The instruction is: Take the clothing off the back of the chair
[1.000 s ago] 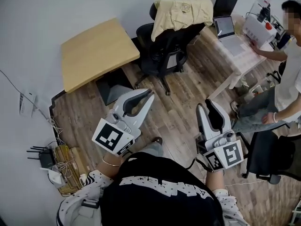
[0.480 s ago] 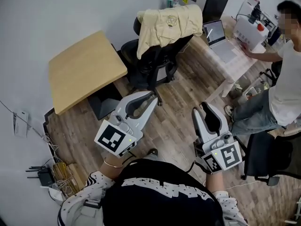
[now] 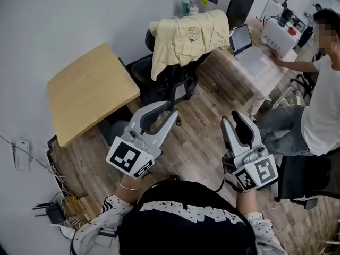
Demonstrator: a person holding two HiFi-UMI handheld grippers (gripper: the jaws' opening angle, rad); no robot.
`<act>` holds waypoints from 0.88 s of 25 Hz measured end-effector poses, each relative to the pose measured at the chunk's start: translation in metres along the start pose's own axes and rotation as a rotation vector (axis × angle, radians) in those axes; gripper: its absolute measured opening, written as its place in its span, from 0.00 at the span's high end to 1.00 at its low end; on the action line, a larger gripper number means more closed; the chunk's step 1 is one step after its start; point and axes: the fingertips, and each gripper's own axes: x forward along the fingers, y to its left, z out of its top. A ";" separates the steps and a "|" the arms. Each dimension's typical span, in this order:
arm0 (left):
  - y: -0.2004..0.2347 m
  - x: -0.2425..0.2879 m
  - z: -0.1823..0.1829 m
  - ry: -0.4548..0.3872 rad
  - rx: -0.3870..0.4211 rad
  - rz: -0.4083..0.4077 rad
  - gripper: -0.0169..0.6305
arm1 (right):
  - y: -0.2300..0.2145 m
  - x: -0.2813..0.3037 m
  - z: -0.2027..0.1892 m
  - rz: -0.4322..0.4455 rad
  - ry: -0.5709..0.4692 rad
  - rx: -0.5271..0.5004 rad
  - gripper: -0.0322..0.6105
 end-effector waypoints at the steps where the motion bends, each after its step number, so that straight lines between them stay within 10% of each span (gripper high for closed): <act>1: 0.003 0.003 0.000 -0.001 0.006 0.000 0.87 | -0.002 0.005 0.000 -0.002 0.001 -0.003 0.71; 22: 0.055 0.088 -0.002 0.045 0.115 0.182 0.82 | -0.119 0.103 0.020 0.133 -0.057 -0.025 0.66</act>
